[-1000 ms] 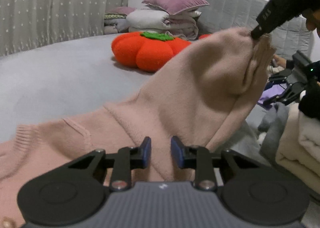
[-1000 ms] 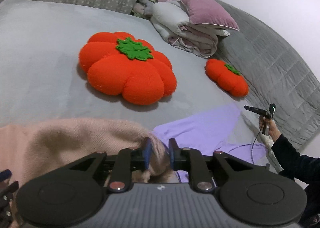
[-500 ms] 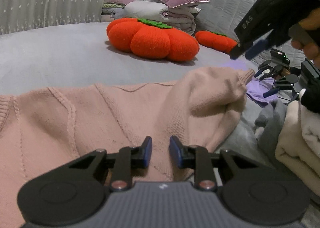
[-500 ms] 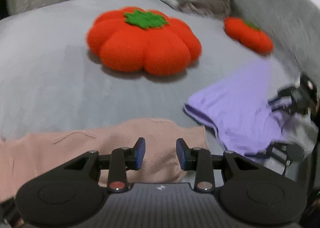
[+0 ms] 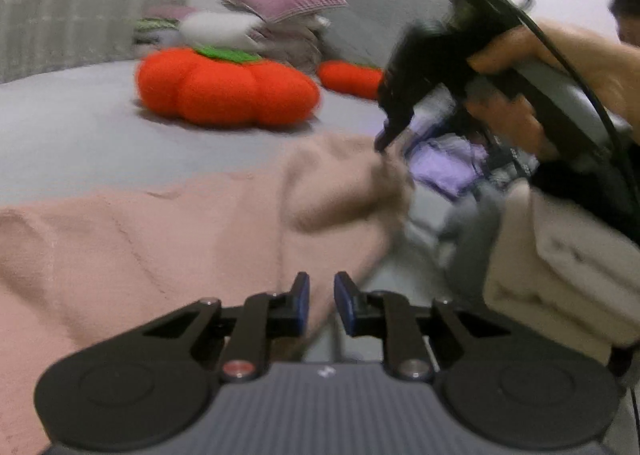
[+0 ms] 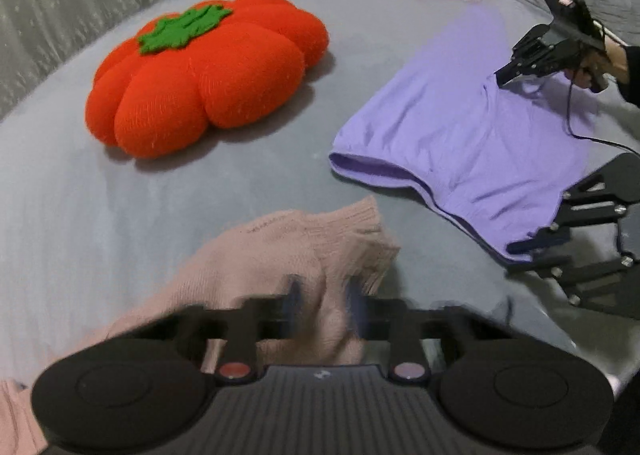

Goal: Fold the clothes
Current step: 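Lay the lifted side over the sweater body and open the right gripper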

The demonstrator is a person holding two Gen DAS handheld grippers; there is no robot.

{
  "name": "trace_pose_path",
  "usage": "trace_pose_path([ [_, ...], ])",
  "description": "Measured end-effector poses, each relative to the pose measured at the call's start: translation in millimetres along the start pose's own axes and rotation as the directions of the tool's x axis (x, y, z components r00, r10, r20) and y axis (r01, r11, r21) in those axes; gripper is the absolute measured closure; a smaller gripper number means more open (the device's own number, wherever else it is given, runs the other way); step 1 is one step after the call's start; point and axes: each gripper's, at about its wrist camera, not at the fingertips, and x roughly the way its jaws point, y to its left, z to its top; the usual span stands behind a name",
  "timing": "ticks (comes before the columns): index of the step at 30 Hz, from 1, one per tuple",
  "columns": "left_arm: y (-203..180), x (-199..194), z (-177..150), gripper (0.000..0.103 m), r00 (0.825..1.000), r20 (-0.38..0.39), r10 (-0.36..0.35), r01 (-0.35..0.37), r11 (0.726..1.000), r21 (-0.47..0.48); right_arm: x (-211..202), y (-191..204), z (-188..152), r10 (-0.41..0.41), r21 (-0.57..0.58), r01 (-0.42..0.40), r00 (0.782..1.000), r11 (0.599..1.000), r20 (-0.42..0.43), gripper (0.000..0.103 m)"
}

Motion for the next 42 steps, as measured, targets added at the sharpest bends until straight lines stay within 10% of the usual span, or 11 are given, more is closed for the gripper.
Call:
trace_pose_path([
  [5, -11.4, 12.9, 4.0, 0.082, 1.000, -0.014, -0.017, 0.018, 0.998, 0.053, -25.4, -15.7, 19.3, -0.005, -0.037, 0.010, 0.991, 0.999, 0.133, 0.099],
  [10, -30.9, 44.2, 10.0, 0.081, 0.994, -0.091, 0.061, -0.051, 0.993, 0.107, -16.2, -36.6, 22.7, 0.022, 0.036, -0.023, 0.999, 0.999, 0.048, 0.099],
  [15, -40.5, 51.8, 11.9, 0.080, 0.992, -0.097, 0.081, -0.071, 0.991, 0.111, -14.8, -35.0, 19.2, 0.103, 0.091, -0.103, 0.995, 0.991, 0.001, 0.050],
  [19, -38.6, 50.9, 10.8, 0.080, 0.993, -0.088, 0.079, -0.071, 0.993, 0.094, -4.9, -24.5, 14.0, 0.073, 0.080, -0.073, 0.997, 0.994, 0.005, 0.053],
  [23, -36.7, 54.5, 10.5, 0.095, 0.991, -0.089, 0.099, -0.094, 0.994, 0.060, 18.7, -18.7, 4.7, 0.044, 0.061, -0.042, 0.999, 0.997, -0.025, 0.092],
  [29, -27.2, 23.0, 18.1, 0.097, 0.998, 0.051, -0.046, 0.047, 0.999, -0.019, 1.7, -22.4, 12.8, -0.021, -0.061, 0.028, 0.994, 0.998, 0.108, 0.095],
  [34, -44.9, 52.2, 9.6, 0.089, 0.992, -0.126, -0.023, 0.034, 0.996, 0.085, 28.8, -33.1, 9.9, -0.119, -0.071, 0.118, 0.993, 0.990, -0.009, 0.094],
  [36, -41.8, 42.1, 13.0, 0.073, 0.994, -0.088, -0.063, 0.067, 0.997, 0.048, 23.4, -29.0, 8.7, -0.120, -0.095, 0.121, 0.993, 0.988, 0.019, 0.087],
  [38, -37.7, 30.5, 16.4, 0.065, 0.996, -0.041, -0.079, 0.080, 0.997, 0.012, 8.4, -16.7, 6.5, -0.127, -0.154, 0.140, 0.988, 0.978, 0.092, 0.054],
  [42, -23.4, 7.7, 23.0, 0.063, 0.999, 0.021, -0.032, 0.033, 0.999, -0.030, -15.9, 20.0, -12.2, -0.082, -0.310, 0.141, 0.977, 0.940, 0.196, 0.049],
])
